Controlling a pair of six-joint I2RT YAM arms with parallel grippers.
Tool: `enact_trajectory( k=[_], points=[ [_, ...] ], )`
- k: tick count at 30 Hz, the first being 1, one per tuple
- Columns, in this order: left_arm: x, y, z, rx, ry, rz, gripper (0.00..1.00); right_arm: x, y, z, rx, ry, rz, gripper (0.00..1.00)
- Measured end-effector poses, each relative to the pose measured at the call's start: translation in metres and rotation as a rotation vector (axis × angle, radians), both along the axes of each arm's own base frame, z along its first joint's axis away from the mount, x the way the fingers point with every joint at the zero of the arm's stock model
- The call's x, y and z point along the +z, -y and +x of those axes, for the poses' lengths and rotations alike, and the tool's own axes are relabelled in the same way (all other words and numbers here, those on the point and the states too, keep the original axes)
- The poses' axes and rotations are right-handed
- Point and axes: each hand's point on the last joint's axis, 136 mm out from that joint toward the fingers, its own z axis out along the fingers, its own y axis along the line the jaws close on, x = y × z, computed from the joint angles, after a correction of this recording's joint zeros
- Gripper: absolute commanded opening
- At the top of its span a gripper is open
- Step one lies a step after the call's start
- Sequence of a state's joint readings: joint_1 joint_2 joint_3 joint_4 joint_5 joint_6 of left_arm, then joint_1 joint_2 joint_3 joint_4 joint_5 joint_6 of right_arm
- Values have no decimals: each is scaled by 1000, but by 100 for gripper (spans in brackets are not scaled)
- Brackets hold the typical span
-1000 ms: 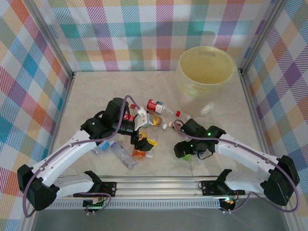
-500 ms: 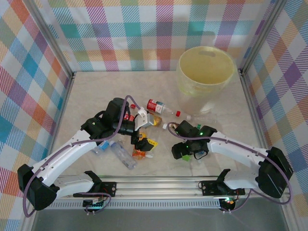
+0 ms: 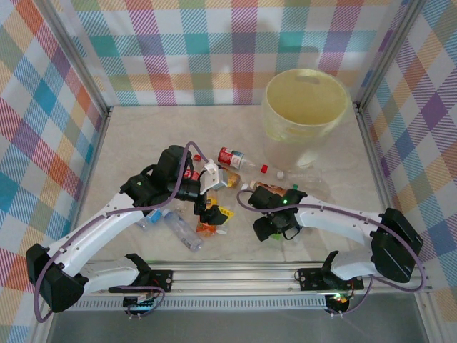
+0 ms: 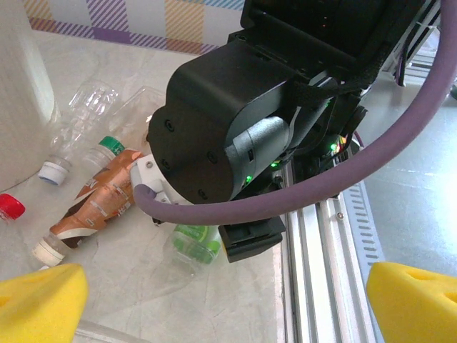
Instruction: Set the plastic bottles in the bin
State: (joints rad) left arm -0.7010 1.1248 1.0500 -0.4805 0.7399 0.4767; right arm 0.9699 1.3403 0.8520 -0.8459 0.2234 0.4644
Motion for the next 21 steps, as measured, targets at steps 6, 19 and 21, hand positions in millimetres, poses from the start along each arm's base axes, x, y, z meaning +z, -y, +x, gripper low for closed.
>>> enact_trajectory(
  k=[6,19,21],
  points=[
    [0,1,-2,-6,0,0,100,8,-17,-5,-3,-18,104,79],
    [0,1,-2,-6,0,0,100,9,-15,-7,52,-20,90,92],
    [0,1,-2,-6,0,0,100,6,-15,-7,58,-22,79,91]
  ],
)
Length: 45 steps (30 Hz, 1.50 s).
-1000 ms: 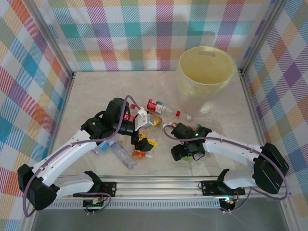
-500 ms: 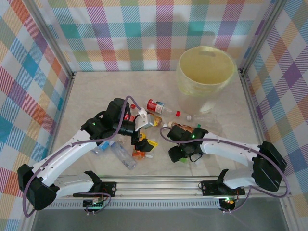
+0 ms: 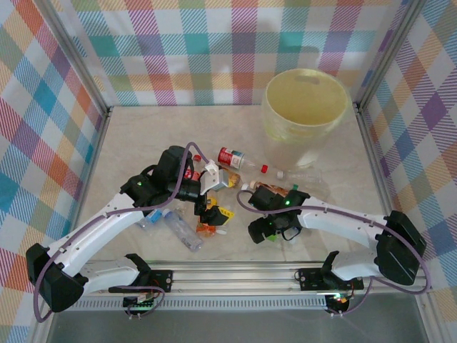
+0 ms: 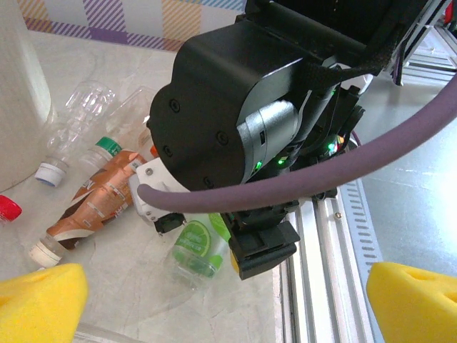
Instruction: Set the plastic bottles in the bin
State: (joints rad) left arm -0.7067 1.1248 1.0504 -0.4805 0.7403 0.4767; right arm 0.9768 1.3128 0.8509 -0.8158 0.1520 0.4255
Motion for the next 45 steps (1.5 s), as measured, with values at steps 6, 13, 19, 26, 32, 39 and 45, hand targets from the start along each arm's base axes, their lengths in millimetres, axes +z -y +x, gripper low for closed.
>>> enact_trajectory(
  k=[6,13,19,26,32,39,45],
  points=[
    [0,0,0,0,0,0,100,-8,3,6,15,15,-50,89],
    [0,0,0,0,0,0,100,-25,4,10,13,2,-108,88],
    [0,1,-1,-4,-1,0,100,-29,0,12,11,9,-109,85],
    [-2,2,-1,-6,-5,4,100,-33,-7,15,4,9,-89,69],
    [-2,2,-1,-5,-4,4,100,-32,-14,18,-13,16,-57,60],
    [7,-4,6,56,57,-21,100,-29,-18,20,-29,36,-21,58],
    [22,-10,7,99,119,-64,100,-6,-28,29,-47,95,81,56]
  ],
)
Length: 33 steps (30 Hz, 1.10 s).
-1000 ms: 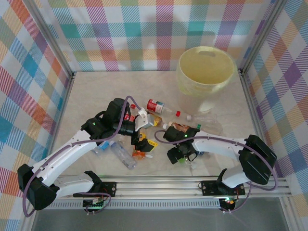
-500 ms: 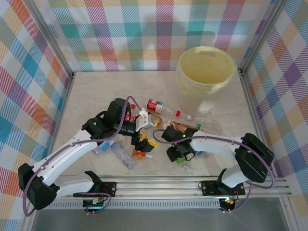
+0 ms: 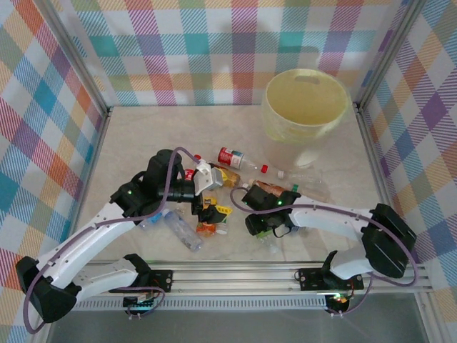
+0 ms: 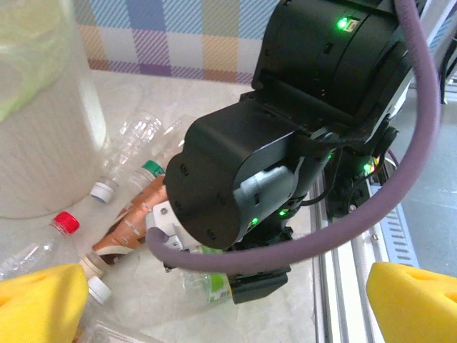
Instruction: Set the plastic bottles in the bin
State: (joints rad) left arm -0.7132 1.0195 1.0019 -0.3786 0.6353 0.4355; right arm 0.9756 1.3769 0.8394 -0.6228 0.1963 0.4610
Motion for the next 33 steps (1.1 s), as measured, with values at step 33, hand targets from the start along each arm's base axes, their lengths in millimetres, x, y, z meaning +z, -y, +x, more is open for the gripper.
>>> enact_trajectory(
  k=[33],
  points=[
    [26,-25,31,334,41,-326,100,311,31,164,-161,689,438,55]
  ],
)
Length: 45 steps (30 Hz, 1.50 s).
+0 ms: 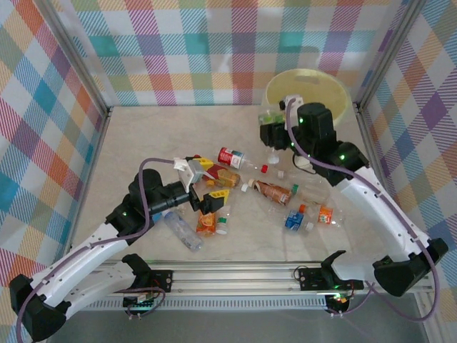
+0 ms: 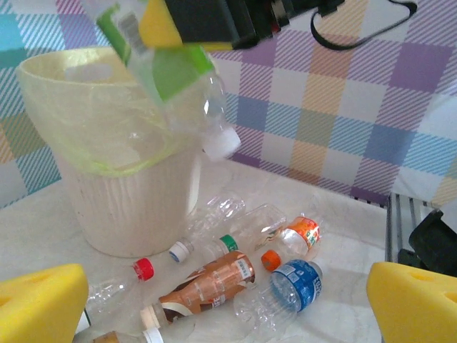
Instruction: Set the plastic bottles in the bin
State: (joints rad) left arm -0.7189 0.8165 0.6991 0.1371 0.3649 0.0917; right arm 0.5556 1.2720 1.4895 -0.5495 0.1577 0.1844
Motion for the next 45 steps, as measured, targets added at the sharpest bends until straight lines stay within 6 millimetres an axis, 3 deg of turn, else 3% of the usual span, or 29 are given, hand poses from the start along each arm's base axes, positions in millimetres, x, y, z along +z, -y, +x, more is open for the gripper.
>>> enact_trajectory(
  k=[11,16,20,28,38,45],
  points=[
    [-25,10,0,-43,-64,10,100,63,39,68,-167,137,5,54],
    [-25,10,0,-43,-62,9,100,71,66,94,-261,151,-3,55],
    [-25,10,0,-42,-62,9,100,59,84,116,-328,121,-28,54],
    [-25,10,0,-42,-64,11,100,6,106,150,-358,-38,-77,55],
    [-26,13,-1,-65,-72,26,100,-68,100,162,-273,-285,-83,56],
    [-32,18,-3,-96,-96,53,100,-97,96,164,-251,-398,-85,57]
  ],
)
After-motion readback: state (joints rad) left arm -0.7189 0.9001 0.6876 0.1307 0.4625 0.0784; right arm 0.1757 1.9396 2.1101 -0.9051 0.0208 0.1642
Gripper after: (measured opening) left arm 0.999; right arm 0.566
